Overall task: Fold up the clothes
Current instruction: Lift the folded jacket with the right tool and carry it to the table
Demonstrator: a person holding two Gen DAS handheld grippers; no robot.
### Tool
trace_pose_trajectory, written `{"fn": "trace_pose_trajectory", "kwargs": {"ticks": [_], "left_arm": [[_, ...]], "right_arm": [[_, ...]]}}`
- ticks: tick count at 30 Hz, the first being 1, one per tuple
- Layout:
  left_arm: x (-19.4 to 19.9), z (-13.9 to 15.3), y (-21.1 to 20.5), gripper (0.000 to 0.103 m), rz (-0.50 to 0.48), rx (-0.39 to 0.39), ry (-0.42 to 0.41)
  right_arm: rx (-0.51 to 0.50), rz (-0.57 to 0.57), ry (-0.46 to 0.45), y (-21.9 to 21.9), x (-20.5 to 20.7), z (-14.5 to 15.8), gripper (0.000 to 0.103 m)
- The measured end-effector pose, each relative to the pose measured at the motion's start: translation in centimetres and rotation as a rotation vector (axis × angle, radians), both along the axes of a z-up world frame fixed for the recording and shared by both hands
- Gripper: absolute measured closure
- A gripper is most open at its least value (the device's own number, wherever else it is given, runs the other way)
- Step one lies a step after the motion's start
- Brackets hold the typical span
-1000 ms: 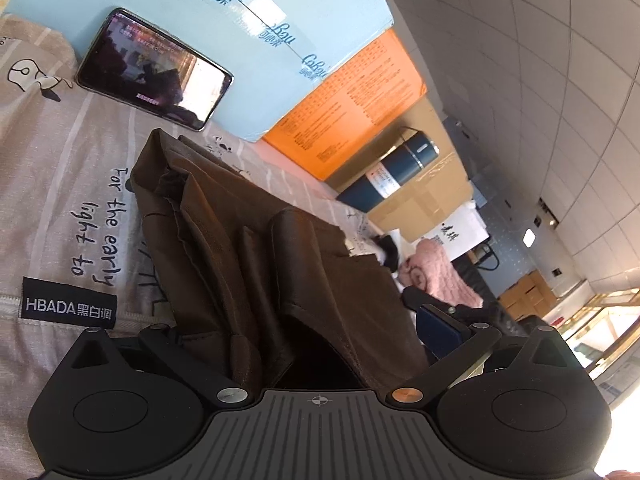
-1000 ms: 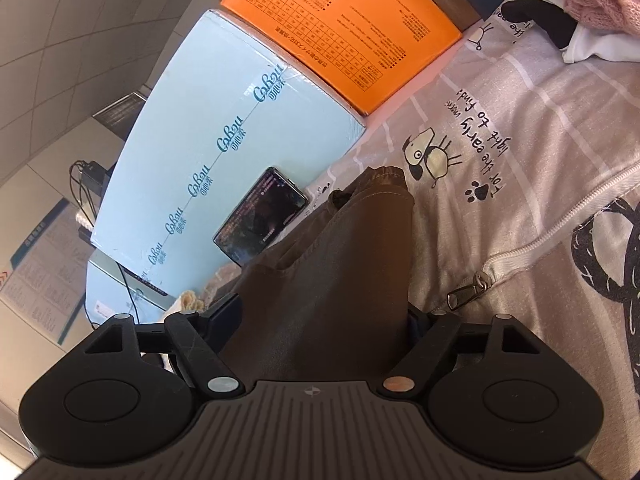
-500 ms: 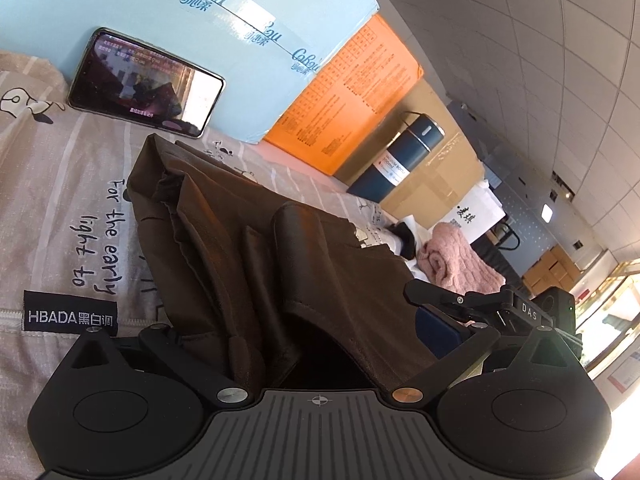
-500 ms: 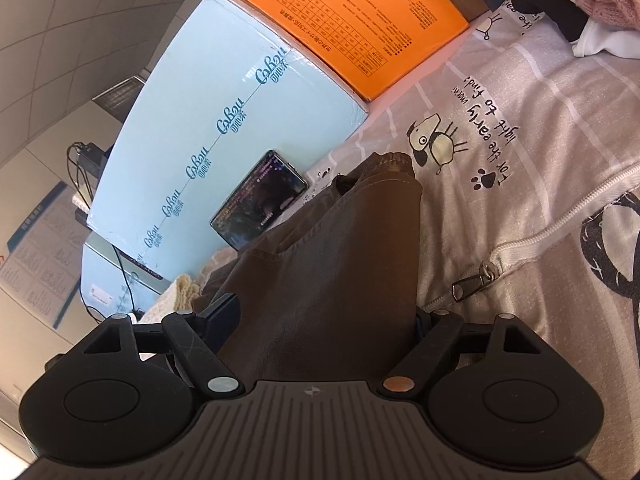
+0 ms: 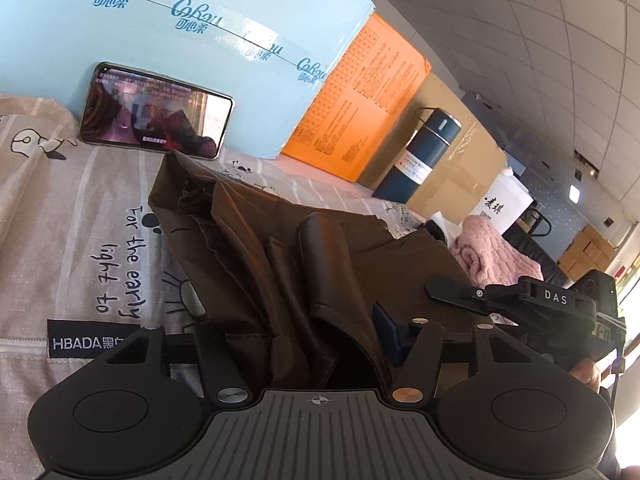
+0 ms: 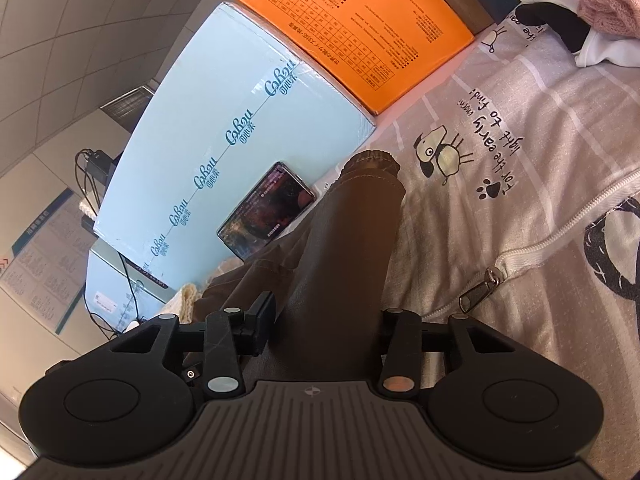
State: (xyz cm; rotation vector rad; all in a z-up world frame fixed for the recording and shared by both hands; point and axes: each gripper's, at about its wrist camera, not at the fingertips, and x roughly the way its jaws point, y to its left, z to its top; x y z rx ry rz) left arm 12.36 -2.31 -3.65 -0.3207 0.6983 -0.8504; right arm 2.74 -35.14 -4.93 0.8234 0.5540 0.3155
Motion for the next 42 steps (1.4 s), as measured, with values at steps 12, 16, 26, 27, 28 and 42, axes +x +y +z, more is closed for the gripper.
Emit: {"fn": "trace_pose_trajectory", "kwargs": {"ticks": [12, 16, 26, 27, 28, 42], "left_arm": [[-0.5, 0.6, 0.6, 0.067, 0.035, -0.033, -0.020], [-0.8, 1.1, 0.8, 0.070, 0.034, -0.050, -0.039], [-1.8, 1.8, 0.5, 0.075, 0.039, -0.046, -0.049], [-2.0, 1.8, 0.5, 0.075, 0.038, -0.043, -0.045], [-2.2, 1.8, 0.4, 0.076, 0.038, -0.040, -0.044], [-8.8, 4.4, 7.8, 0.077, 0.223, -0.119, -0.200]], "right_arm": [[0.049, 0.048, -0.104, 0.2, -0.8, 0.9, 0.063], [0.080, 0.070, -0.155, 0.3, -1.2, 1.3, 0.066], [0.222, -0.050, -0.095, 1.0, -2.7, 2.3, 0.070], [0.228, -0.069, -0.093, 1.2, -3.0, 2.4, 0.072], [0.221, -0.089, -0.092, 1.5, -3.4, 2.6, 0.073], [0.275, 0.027, -0.146, 7.1, -4.5, 6.5, 0.073]]}}
